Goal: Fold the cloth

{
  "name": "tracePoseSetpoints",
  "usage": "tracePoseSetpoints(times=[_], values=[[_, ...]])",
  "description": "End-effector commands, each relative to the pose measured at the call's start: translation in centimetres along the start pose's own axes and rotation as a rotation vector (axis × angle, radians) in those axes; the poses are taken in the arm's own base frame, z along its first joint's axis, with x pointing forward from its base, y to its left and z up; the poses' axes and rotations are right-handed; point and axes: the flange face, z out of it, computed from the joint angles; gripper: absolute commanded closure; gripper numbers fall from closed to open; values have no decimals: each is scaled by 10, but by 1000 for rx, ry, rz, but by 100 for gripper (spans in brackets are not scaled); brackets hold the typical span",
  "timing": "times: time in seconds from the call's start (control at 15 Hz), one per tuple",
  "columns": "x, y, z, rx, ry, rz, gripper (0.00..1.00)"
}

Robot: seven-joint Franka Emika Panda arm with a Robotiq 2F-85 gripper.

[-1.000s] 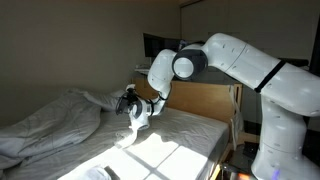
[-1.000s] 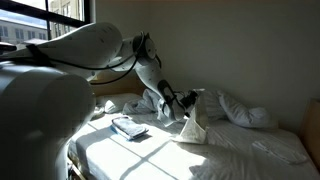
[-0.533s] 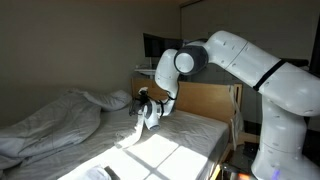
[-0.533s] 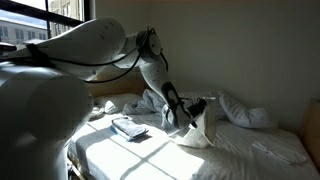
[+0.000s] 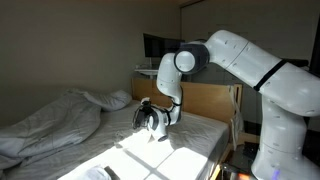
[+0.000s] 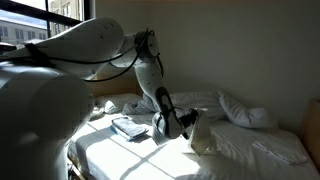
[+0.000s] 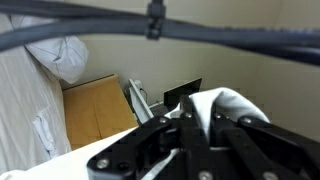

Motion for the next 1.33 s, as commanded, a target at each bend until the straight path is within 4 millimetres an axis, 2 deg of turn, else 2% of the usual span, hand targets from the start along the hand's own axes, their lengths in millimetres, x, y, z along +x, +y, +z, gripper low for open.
tracePoseSetpoints(times=[0.0, 0.27, 0.47, 0.53, 0.67, 0.87, 1.0, 1.27], values=[[-41, -1, -20, -36, -108, 14, 90], [-96, 16, -40, -77, -227, 20, 90], [-113, 35, -54, -133, -284, -20, 91], [-113, 41, -59, -162, -297, -53, 91], [-97, 58, -69, -225, -306, -144, 90], [-74, 69, -66, -264, -289, -192, 90], [-66, 58, -51, -228, -247, -143, 90], [-49, 16, -7, -94, -127, -34, 90]])
